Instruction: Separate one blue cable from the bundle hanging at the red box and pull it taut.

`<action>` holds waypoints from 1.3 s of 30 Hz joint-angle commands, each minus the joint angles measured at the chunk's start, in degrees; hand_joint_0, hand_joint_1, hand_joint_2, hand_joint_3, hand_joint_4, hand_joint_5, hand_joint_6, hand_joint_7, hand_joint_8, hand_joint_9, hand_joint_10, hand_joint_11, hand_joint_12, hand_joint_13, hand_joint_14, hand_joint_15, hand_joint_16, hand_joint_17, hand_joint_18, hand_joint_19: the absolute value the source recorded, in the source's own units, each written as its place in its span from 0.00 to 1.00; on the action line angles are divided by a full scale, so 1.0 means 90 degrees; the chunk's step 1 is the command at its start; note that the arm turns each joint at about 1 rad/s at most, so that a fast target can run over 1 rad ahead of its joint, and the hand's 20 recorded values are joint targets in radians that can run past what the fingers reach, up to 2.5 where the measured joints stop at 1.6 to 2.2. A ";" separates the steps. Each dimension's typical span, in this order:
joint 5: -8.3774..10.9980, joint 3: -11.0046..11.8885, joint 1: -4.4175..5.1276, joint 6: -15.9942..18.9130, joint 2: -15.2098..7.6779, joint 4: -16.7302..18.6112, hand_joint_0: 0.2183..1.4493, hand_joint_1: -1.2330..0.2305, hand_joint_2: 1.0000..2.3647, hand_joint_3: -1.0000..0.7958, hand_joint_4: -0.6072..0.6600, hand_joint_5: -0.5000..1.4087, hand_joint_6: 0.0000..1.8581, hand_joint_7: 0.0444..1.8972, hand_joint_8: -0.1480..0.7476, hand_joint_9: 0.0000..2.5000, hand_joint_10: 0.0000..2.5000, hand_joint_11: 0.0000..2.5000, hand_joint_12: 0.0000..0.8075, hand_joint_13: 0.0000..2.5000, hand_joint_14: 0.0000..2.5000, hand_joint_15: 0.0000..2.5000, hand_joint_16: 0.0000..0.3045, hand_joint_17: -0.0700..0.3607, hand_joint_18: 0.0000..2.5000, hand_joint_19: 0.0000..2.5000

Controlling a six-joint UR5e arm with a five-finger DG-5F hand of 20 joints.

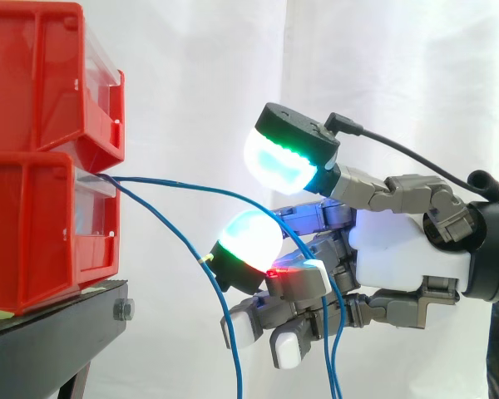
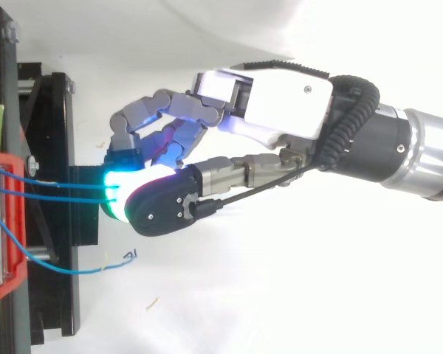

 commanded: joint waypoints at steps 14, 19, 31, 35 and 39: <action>0.0000 -0.0002 0.0010 -0.0018 0.0000 0.0000 0.34 0.31 0.02 0.45 0.65 0.16 0.46 0.68 0.57 0.36 0.01 0.51 0.55 0.27 0.01 0.26 0.18 0.45 0.30 0.30; 0.0000 -0.0002 0.0020 -0.0027 -0.0010 0.0000 0.41 0.25 0.01 0.35 0.63 0.16 0.46 0.68 0.57 0.35 0.01 0.49 0.55 0.26 0.01 0.25 0.18 0.45 0.30 0.28; 0.0039 -0.0002 0.0029 -0.0037 0.0000 -0.0078 0.40 0.26 0.00 0.28 0.65 0.16 0.46 0.66 0.57 0.35 0.01 0.48 0.54 0.25 0.01 0.24 0.18 0.44 0.30 0.27; 0.0049 -0.0002 0.0039 -0.0037 0.0000 -0.0078 0.31 0.26 0.00 0.28 0.64 0.17 0.46 0.66 0.56 0.36 0.01 0.48 0.53 0.25 0.01 0.25 0.18 0.44 0.30 0.28; 0.0049 0.0008 0.0039 -0.0037 0.0000 -0.0078 0.22 0.27 0.00 0.28 0.64 0.17 0.46 0.65 0.59 0.36 0.01 0.48 0.56 0.25 0.01 0.25 0.19 0.47 0.30 0.28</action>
